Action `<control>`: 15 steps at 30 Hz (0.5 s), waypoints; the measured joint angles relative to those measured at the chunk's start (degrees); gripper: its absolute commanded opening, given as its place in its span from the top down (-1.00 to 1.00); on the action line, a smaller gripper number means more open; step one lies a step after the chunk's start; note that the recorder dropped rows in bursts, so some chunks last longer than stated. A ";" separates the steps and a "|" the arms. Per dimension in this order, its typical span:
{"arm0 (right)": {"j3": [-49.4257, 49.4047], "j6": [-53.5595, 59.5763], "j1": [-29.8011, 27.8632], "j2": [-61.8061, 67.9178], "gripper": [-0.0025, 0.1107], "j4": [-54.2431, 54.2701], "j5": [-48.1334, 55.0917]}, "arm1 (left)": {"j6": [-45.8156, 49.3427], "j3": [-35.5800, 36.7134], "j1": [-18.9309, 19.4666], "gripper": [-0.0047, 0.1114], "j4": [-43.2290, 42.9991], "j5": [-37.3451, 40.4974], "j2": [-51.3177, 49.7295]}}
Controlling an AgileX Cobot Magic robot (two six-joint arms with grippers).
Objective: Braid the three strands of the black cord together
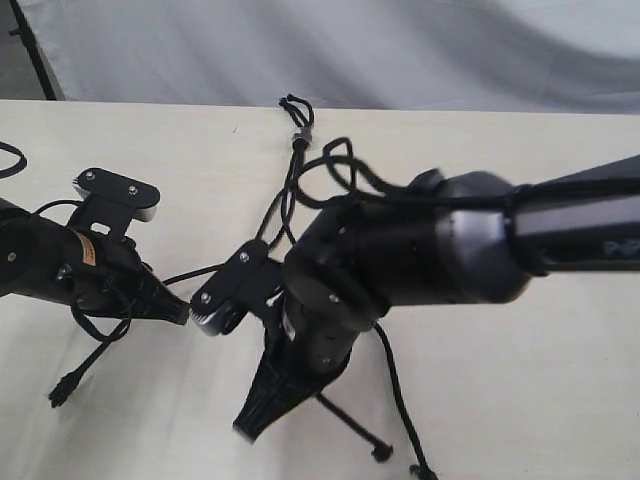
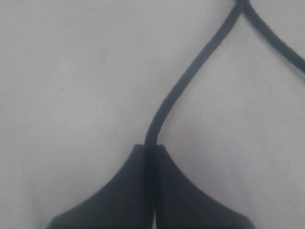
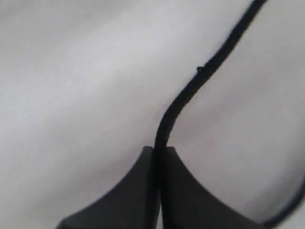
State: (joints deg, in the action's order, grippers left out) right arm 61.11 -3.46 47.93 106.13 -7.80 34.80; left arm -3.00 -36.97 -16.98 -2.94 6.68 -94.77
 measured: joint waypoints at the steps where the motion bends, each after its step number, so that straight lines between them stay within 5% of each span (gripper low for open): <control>1: 0.00 -0.46 -0.68 -1.12 0.96 -1.72 0.13 | 0.00 0.00 0.00 0.92 0.00 0.00 0.00; 15: 0.09 -2.47 -23.54 -1.47 0.96 -14.35 1.73 | 0.00 0.00 0.00 0.92 0.00 0.00 0.00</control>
State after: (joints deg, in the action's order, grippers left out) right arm 61.20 -5.93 24.39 104.66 -22.15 36.53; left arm -3.00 -36.97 -16.98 -2.94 6.68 -94.77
